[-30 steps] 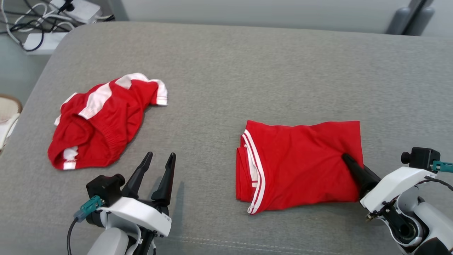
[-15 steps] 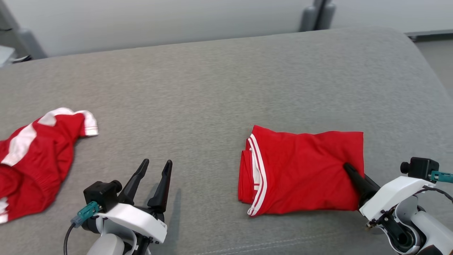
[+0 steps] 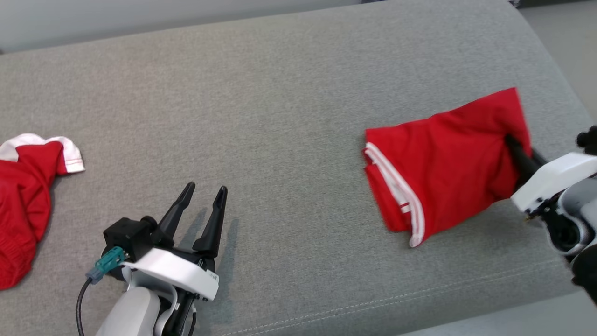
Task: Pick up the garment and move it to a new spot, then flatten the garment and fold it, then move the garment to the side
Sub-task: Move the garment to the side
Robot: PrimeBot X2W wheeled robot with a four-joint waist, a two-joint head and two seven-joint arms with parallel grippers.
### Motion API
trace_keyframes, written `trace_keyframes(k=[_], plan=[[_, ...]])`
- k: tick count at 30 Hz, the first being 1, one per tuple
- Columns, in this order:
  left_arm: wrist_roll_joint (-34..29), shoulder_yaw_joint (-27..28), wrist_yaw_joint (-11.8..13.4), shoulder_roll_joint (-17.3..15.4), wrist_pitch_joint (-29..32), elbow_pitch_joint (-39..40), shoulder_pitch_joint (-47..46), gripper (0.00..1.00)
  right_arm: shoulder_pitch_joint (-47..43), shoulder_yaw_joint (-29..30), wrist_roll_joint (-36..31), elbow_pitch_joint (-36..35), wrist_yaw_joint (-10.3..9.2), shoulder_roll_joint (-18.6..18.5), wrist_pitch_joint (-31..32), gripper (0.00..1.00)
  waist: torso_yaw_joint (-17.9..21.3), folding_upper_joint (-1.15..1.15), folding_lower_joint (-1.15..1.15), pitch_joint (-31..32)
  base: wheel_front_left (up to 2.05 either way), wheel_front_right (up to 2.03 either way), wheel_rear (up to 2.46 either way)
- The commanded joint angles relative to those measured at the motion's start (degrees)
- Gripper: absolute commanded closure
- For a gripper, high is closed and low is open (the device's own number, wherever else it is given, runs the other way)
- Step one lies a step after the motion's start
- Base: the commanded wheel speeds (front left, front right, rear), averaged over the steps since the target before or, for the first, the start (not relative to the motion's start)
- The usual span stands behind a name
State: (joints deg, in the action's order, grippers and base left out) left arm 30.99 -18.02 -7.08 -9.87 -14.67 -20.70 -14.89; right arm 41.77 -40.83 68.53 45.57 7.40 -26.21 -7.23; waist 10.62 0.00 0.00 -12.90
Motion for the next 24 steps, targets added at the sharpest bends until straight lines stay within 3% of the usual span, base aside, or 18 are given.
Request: trace_keyframes(k=[1,12,24], plan=[[-0.7,1.6,-0.4,-0.9,-0.3,1.9,-2.6,0.0,1.4,0.0,-1.3,0.9,0.09,-1.6,-1.3,1.0,-1.3,0.0,0.0,-1.3,0.0,0.0,0.0],[-3.1,0.9,-0.4,-1.9,-0.3,7.1,-4.1,0.0,12.1,4.2,-2.3,14.4,0.09,-4.5,-4.7,1.0,-6.0,0.0,0.0,-5.7,0.0,0.0,0.0],[-3.6,-0.5,-0.4,-2.5,-0.3,8.0,-5.0,0.0,16.6,5.1,-4.1,23.8,0.09,-6.0,-6.1,1.0,-6.8,0.0,0.0,-7.3,0.0,0.0,0.0]])
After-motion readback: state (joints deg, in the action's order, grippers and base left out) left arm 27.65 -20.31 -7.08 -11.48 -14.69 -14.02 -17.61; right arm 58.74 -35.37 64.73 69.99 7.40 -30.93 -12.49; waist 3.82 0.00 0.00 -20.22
